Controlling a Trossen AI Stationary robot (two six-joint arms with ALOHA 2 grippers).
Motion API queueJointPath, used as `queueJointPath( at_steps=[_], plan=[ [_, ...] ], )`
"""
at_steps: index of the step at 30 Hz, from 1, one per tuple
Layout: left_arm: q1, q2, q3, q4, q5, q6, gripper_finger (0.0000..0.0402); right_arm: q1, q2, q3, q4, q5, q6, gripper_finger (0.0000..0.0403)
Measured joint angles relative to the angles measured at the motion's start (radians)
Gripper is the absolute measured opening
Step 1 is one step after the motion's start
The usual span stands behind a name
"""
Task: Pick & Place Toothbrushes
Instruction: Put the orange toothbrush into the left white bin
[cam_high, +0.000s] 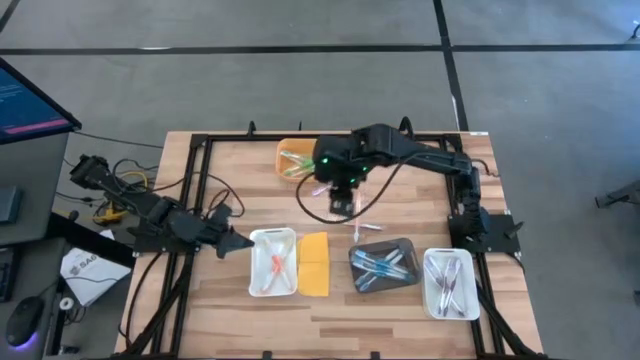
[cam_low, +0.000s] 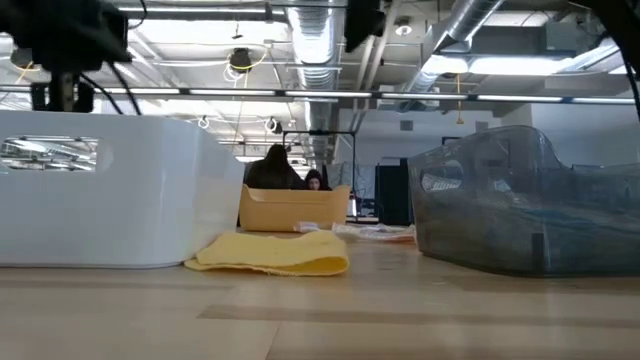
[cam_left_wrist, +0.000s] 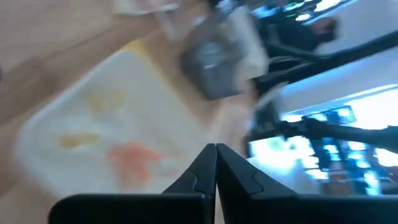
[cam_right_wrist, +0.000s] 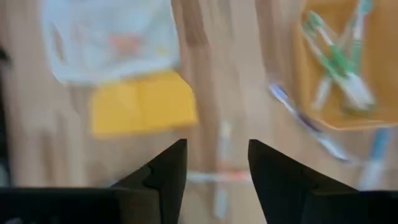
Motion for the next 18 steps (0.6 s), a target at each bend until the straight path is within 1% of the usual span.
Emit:
queueJointPath(
  at_steps=[3,7,10,14,16,18],
  plan=[
    [0.000,0.010,0.000,0.146,-0.001,0.052,0.0002,-0.027,0.000,-0.002,-0.070,0.037,-0.118,0.0154],
    [0.004,0.021,0.000,0.337,-0.041,0.105,0.0001,-0.060,0.002,-0.025,-0.063,0.038,-0.237,0.0151],
    [0.004,0.021,0.000,0.455,-0.117,0.159,0.0001,-0.085,0.022,-0.023,-0.061,0.038,-0.278,0.0152],
    [0.006,0.020,0.000,0.574,-0.232,0.246,0.0002,-0.116,0.048,-0.025,-0.061,0.038,-0.393,0.0152],
    [0.012,0.021,0.000,0.609,-0.275,0.280,0.0002,-0.130,0.048,-0.025,-0.061,0.037,-0.460,0.0149],
    [0.024,0.020,0.000,0.620,-0.300,0.292,0.0002,-0.147,0.047,-0.035,-0.054,0.017,-0.478,0.0147]
  ],
)
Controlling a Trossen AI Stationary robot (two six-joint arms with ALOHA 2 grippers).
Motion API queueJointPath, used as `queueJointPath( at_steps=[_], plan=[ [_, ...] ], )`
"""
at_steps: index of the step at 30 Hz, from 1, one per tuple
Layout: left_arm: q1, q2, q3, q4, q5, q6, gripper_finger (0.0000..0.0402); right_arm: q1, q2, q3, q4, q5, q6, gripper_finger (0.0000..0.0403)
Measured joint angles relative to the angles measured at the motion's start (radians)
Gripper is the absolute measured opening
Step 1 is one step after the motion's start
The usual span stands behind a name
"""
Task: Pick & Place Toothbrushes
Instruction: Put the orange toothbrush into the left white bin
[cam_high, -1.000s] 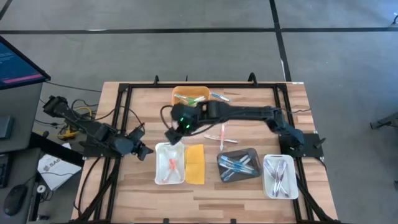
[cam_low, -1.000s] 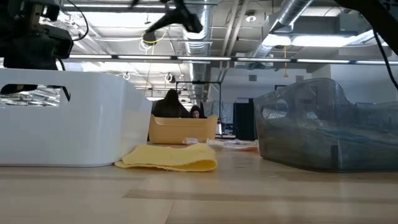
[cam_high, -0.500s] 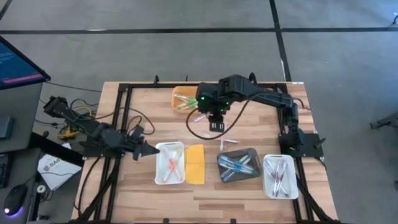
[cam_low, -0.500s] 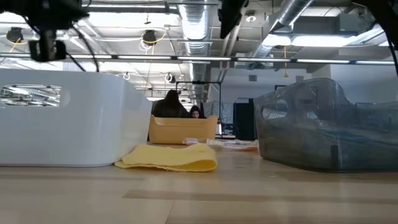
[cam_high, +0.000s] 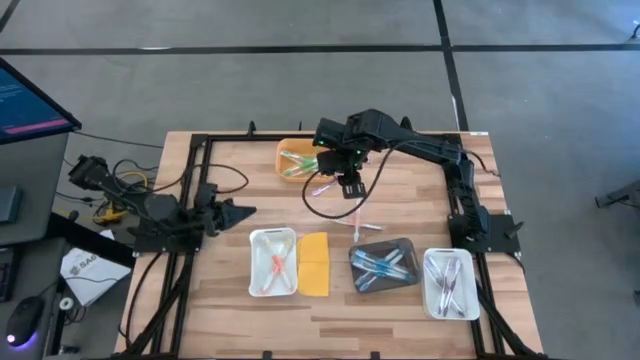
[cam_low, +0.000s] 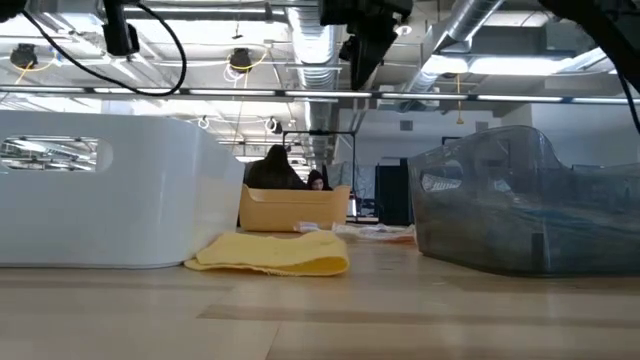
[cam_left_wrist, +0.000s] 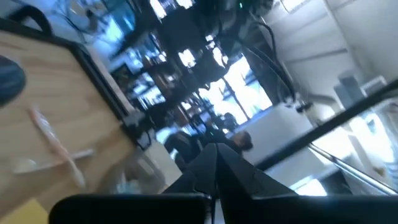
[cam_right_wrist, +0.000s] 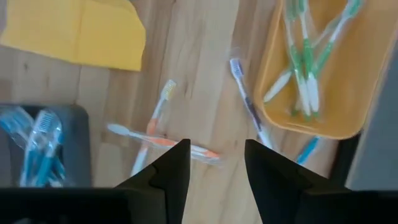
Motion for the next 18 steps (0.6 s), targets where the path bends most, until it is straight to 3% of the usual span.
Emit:
queueJointPath(
  at_steps=[4,10,15,18],
  plan=[
    [0.035,0.004,0.000,0.001,-0.015,0.002,0.0002,-0.067,-0.010,-0.118,-0.004,-0.044,0.034,0.0142],
    [0.072,0.040,0.000,0.010,-0.023,0.000,0.0002,-0.184,-0.174,-0.448,0.050,-0.059,0.056,0.0144],
    [0.090,0.074,0.000,0.012,-0.022,-0.001,0.0002,-0.199,-0.232,-0.705,0.095,-0.061,0.107,0.0149],
    [0.091,0.090,0.000,0.013,-0.022,-0.001,0.0002,-0.178,-0.235,-0.804,0.098,-0.063,0.056,0.0154]
  ],
)
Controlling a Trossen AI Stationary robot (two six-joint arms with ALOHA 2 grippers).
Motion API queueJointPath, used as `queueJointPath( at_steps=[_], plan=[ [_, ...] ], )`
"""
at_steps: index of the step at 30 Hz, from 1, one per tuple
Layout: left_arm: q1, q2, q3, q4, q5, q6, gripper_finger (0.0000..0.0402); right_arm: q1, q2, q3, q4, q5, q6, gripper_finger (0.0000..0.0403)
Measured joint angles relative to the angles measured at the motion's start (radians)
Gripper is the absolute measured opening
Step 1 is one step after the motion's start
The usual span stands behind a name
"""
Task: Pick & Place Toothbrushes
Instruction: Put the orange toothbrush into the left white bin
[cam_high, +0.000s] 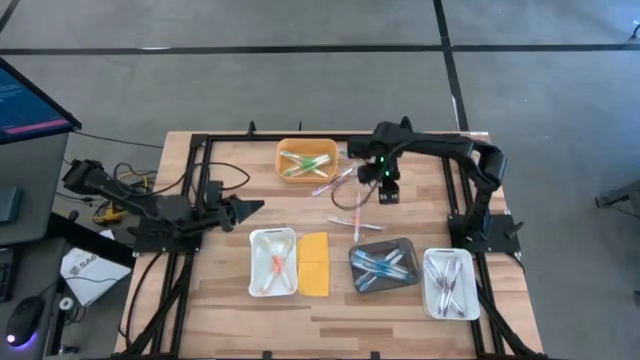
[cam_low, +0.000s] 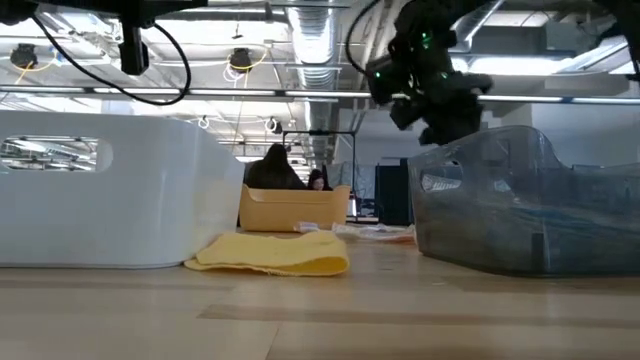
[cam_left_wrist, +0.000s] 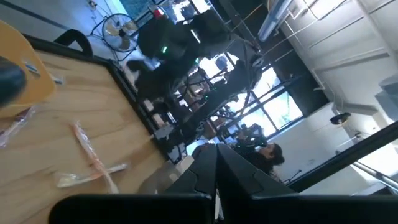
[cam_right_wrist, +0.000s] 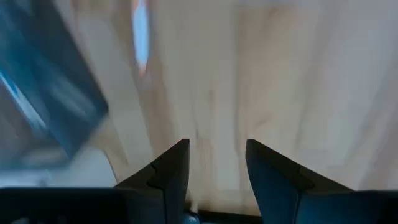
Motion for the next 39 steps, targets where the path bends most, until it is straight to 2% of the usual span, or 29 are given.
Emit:
queueJointPath(
  at_steps=[3,7,13,19,24,33,39],
  plan=[
    [0.000,0.012,0.000,0.010,0.000,-0.003,0.0002,0.040,0.004,-0.059,0.014,-0.001,-0.122,0.0156],
    [0.000,0.025,0.000,0.016,0.000,-0.003,0.0002,0.112,0.003,-0.123,0.128,0.002,-0.291,0.0154],
    [0.002,0.034,0.000,0.024,-0.012,-0.003,0.0002,0.198,0.003,-0.157,0.300,0.036,-0.657,0.0137],
    [0.007,0.035,0.000,0.031,-0.016,-0.004,0.0002,0.215,0.003,-0.157,0.501,0.044,-0.631,0.0120],
    [0.007,0.035,0.000,0.035,-0.016,-0.008,0.0002,0.193,0.004,-0.157,0.574,0.061,-0.636,0.0123],
    [0.006,0.035,0.000,0.045,-0.015,-0.032,0.0002,0.148,0.079,-0.157,0.512,0.116,-0.680,0.0138],
    [0.006,0.035,0.000,0.062,-0.015,-0.035,0.0002,0.156,0.145,-0.157,0.459,0.197,-0.681,0.0134]
  ],
)
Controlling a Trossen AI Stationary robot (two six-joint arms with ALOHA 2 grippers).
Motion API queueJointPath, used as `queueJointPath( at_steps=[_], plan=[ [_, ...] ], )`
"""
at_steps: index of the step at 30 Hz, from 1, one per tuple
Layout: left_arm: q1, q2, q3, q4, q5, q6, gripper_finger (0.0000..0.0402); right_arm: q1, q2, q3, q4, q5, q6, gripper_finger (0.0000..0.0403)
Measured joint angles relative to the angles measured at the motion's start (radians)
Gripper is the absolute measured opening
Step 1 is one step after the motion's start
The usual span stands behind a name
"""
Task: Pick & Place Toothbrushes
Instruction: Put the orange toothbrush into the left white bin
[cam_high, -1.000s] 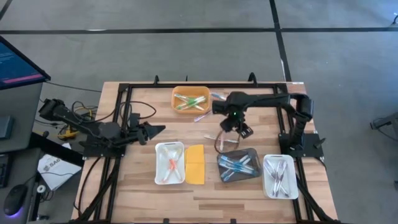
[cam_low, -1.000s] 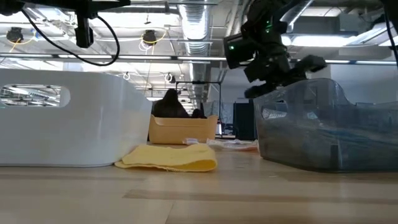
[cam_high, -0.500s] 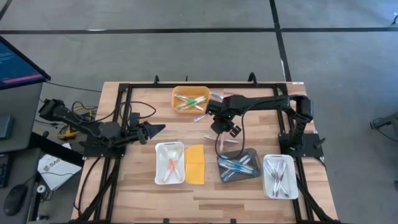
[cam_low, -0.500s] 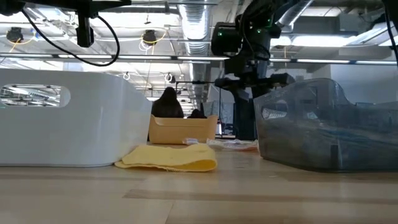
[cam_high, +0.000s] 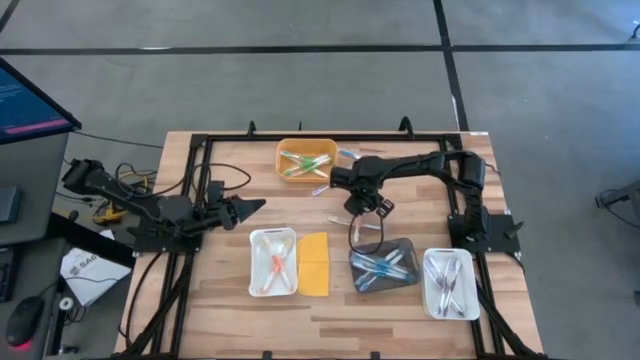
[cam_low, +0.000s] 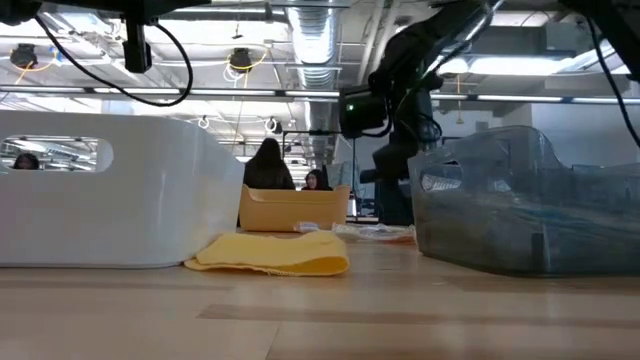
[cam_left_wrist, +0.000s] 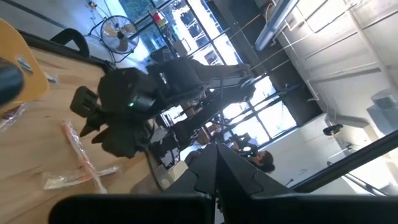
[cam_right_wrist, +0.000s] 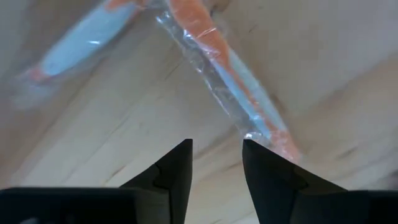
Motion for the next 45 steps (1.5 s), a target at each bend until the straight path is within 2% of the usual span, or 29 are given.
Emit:
queueJointPath(
  at_steps=[11,27,34,45],
  plan=[
    [0.000,0.000,0.000,0.008,0.014,-0.002,0.0002,0.017,0.004,0.001,0.026,0.043,0.069,0.0110],
    [0.000,0.000,0.000,0.007,0.013,0.001,0.0002,0.017,0.004,0.001,0.102,0.042,0.069,0.0109],
    [0.000,0.000,0.000,0.012,0.013,0.000,0.0002,0.008,0.006,0.001,0.101,-0.014,0.057,0.0109],
    [0.000,0.000,0.000,0.019,0.012,0.000,0.0002,0.007,0.006,-0.001,0.104,-0.041,-0.009,0.0109]
  ],
)
